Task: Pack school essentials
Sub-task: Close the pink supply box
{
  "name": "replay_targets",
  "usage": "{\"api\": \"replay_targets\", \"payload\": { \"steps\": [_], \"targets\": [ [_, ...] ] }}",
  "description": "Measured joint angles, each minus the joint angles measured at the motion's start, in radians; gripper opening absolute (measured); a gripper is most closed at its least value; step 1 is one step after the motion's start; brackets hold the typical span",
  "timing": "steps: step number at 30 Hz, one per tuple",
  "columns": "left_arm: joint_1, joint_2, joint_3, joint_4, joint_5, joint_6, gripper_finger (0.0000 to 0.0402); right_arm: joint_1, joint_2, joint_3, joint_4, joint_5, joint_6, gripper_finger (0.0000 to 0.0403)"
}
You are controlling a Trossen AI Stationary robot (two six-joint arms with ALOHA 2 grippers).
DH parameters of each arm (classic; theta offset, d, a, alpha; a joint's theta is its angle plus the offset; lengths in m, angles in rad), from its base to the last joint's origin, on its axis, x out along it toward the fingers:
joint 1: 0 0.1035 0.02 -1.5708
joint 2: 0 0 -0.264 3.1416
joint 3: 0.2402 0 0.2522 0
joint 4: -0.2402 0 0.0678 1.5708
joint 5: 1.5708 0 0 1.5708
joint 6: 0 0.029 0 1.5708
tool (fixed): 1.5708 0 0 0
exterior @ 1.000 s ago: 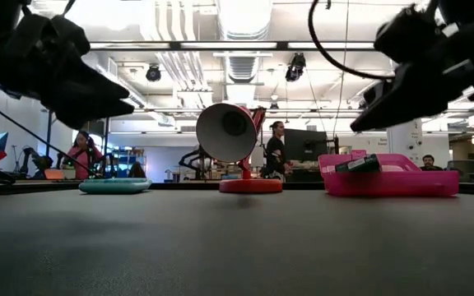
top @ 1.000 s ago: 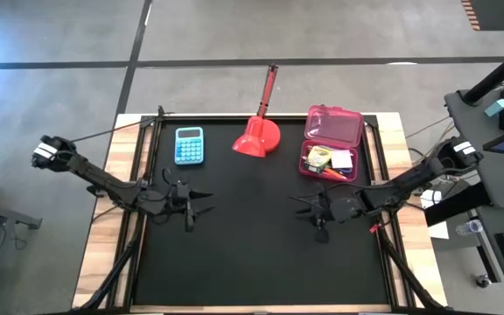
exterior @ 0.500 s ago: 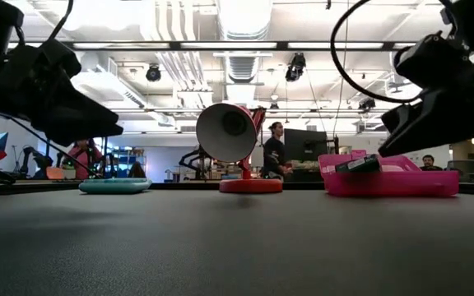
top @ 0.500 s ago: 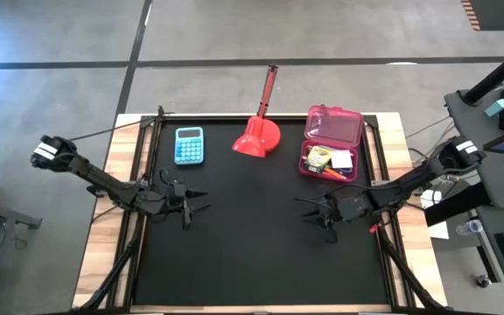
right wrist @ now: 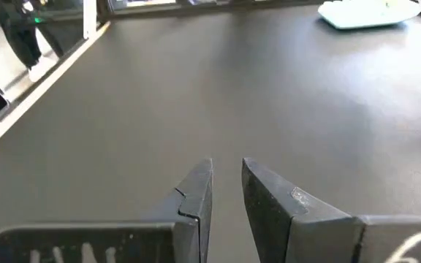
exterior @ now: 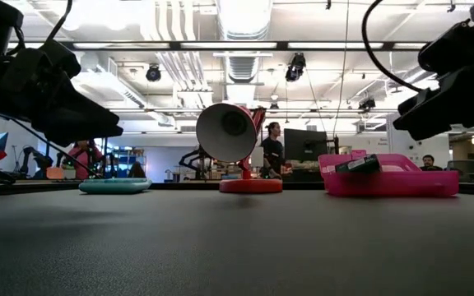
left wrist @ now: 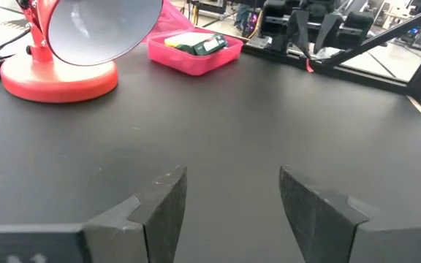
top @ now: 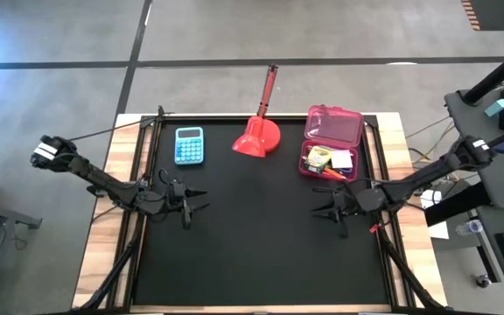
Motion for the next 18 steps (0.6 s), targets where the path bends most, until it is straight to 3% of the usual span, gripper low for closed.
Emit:
{"api": "replay_targets", "payload": {
  "steps": [9, 18],
  "targets": [
    [0.0, 0.0, 0.0, 0.0, 0.0, 0.001, 0.0203, 0.0, -0.13, -0.04, -0.008, 0.0, -0.063, 0.0068],
    [0.0, 0.0, 0.0, -0.001, -0.002, 0.003, 0.0203, 0.0, -0.182, -0.04, -0.089, 0.0, -0.09, 0.0068]
  ]
}}
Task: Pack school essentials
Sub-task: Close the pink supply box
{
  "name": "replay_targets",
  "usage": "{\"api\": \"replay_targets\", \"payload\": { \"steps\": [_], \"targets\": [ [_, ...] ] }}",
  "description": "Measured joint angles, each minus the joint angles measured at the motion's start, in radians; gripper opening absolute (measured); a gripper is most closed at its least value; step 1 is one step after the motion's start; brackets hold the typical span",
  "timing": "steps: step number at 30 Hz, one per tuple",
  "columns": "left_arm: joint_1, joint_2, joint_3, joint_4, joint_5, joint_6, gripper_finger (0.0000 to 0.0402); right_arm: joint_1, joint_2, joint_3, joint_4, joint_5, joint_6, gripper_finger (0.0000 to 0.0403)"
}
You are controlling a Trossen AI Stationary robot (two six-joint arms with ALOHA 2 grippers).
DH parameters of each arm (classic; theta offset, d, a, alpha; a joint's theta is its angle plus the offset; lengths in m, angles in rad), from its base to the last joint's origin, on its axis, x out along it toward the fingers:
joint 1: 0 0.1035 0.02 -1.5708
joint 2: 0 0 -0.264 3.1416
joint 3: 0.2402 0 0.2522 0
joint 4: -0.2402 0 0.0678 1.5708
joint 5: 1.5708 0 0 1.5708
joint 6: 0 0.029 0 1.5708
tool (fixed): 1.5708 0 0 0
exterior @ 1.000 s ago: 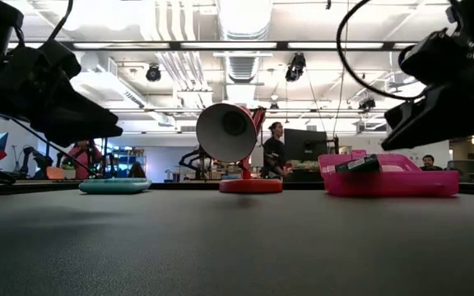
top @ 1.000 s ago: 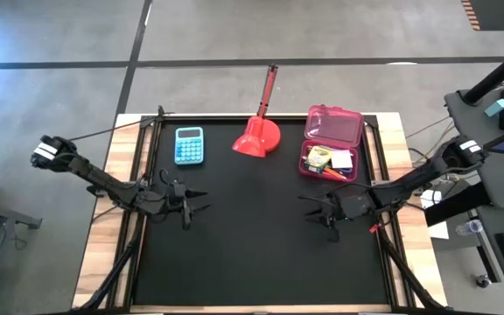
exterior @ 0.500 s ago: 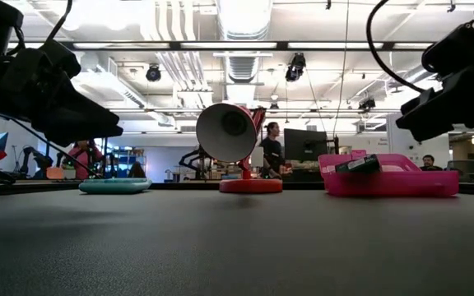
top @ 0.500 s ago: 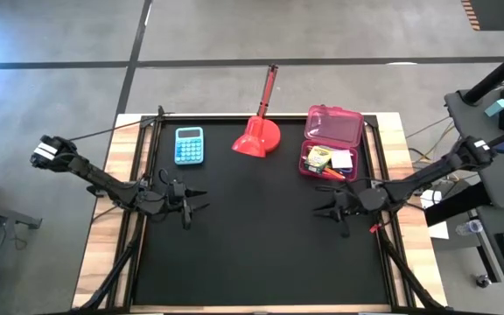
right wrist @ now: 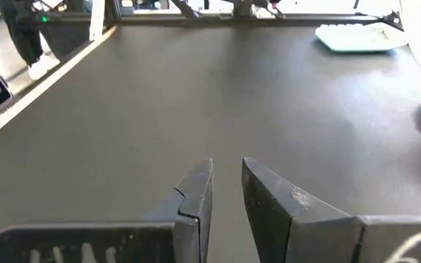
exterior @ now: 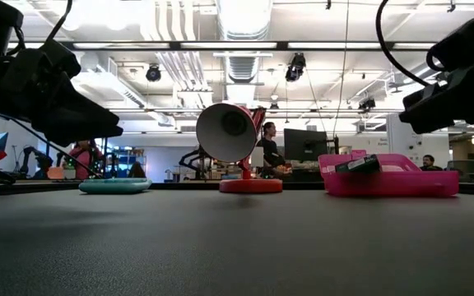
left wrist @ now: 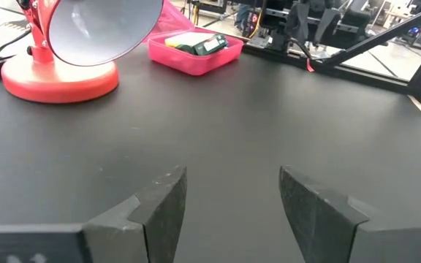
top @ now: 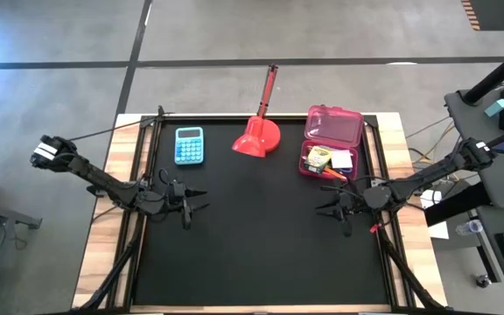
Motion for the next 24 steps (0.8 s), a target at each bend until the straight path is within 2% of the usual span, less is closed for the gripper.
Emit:
{"api": "replay_targets", "payload": {
  "steps": [11, 17, 21, 24],
  "targets": [
    [0.0, 0.0, 0.0, 0.0, 0.0, 0.0, 0.0203, 0.0, -0.002, 0.0, -0.029, 0.004, 0.002, 0.0068],
    [0.0, 0.0, 0.0, 0.0, 0.0, 0.0, 0.0203, 0.0, 0.0, 0.0, -0.015, 0.027, 0.116, 0.0068],
    [0.0, 0.0, 0.0, 0.0, 0.0, 0.0, 0.0203, -0.001, 0.0, 0.023, -0.016, 0.031, 0.134, 0.0068],
    [0.0, 0.0, 0.0, 0.001, 0.0, 0.019, 0.0203, -0.003, 0.004, 0.062, -0.021, 0.102, 0.134, 0.0068]
  ]
}}
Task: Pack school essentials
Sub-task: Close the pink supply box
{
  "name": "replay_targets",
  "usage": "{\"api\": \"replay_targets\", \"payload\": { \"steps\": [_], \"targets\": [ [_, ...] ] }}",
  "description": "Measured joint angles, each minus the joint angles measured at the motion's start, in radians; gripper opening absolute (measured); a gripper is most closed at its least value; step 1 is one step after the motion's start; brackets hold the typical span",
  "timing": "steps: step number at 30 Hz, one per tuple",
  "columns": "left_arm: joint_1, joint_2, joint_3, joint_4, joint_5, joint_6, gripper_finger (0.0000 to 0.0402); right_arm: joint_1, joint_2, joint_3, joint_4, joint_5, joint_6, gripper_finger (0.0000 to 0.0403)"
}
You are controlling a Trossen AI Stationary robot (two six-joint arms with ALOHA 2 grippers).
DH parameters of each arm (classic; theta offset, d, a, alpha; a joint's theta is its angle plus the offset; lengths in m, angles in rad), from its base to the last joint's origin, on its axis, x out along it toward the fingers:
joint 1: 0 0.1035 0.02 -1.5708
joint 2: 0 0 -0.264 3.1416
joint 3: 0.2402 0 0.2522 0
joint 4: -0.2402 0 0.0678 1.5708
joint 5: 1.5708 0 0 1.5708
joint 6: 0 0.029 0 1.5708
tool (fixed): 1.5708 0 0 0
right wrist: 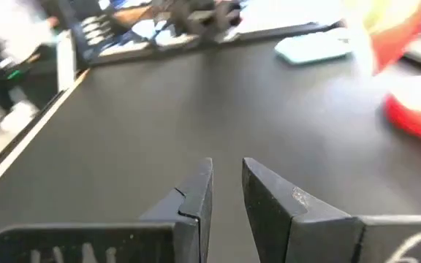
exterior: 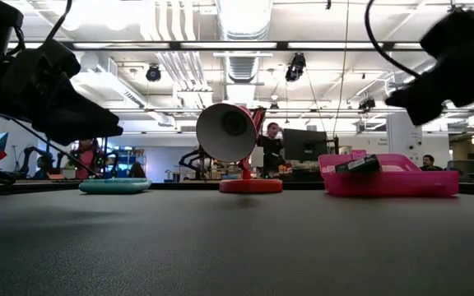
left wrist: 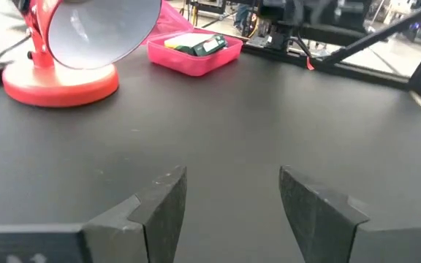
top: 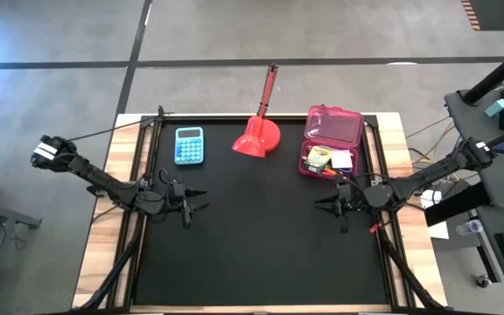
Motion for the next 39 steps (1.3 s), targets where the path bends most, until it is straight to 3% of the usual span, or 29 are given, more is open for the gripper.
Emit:
{"api": "replay_targets", "payload": {
  "steps": [4, 9, 16, 22, 24, 28, 33, 39],
  "targets": [
    [0.0, 0.0, 0.0, 0.0, 0.0, 0.033, 0.0203, -0.022, 0.017, 0.075, -0.035, 0.123, -0.034, 0.0068],
    [0.0, 0.0, 0.0, 0.001, 0.0, 0.032, 0.0203, -0.127, 0.027, 0.21, -0.283, 0.253, -0.013, 0.0068],
    [0.0, 0.0, 0.0, 0.028, 0.009, 0.008, 0.0203, -0.432, 0.036, 0.391, -0.67, 0.259, 0.164, 0.0068],
    [0.002, 0.006, 0.035, 0.038, 0.01, 0.018, 0.0203, -0.734, 0.037, 0.468, -0.808, 0.252, 0.164, 0.0068],
    [0.005, 0.015, 0.053, 0.032, 0.006, 0.06, 0.0203, -0.834, 0.04, 0.484, -0.817, 0.213, 0.156, 0.0068],
    [0.005, 0.049, 0.079, 0.077, 0.002, 0.138, 0.0203, -1.017, 0.067, 0.504, -0.818, 0.033, 0.094, 0.0071],
    [0.005, 0.093, 0.079, 0.129, 0.001, 0.173, 0.0203, -1.201, 0.159, 0.518, -0.82, -0.101, 0.027, 0.0099],
    [0.005, 0.116, 0.081, 0.157, 0.001, 0.238, 0.0203, -1.263, 0.271, 0.583, -0.804, -0.172, -0.013, 0.0156]
  ]
}}
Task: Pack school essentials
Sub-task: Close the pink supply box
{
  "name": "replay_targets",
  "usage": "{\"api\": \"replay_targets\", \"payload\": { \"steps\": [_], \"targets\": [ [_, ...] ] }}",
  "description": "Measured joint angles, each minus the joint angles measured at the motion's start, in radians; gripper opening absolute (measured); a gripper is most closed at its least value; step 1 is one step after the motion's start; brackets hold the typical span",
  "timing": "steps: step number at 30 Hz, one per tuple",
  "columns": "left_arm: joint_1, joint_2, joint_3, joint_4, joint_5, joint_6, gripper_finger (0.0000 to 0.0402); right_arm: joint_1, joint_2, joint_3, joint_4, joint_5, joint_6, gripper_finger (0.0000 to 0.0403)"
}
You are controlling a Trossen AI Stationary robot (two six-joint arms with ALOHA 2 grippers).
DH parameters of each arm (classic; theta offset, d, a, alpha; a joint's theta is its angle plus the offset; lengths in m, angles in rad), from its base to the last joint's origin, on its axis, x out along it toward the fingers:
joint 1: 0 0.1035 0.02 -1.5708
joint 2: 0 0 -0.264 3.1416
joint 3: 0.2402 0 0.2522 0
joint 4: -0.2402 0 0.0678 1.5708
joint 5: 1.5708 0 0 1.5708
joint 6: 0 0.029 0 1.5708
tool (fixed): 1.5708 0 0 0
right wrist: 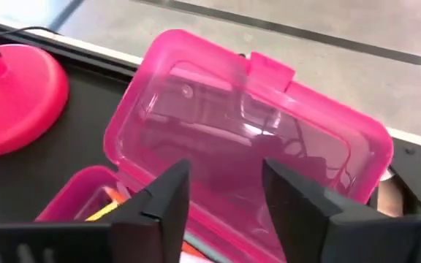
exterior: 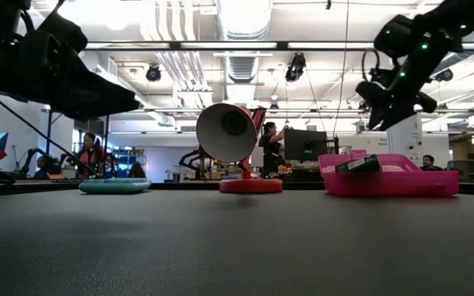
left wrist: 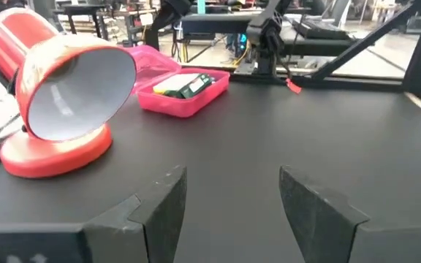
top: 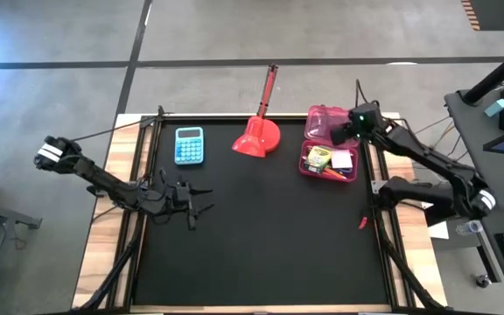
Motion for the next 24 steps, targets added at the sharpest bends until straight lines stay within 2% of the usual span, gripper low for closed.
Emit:
{"api": "replay_targets", "payload": {
  "steps": [7, 24],
  "targets": [
    [0.0, -0.004, 0.0, 0.016, -0.002, 0.011, 0.0203, 0.001, 0.154, 0.096, -0.015, 0.036, -0.041, 0.0203],
    [0.0, 0.012, 0.0, 0.017, -0.001, 0.013, 0.0203, -0.041, 0.553, 0.422, -0.039, 0.036, -0.253, 0.0194]
  ]
}}
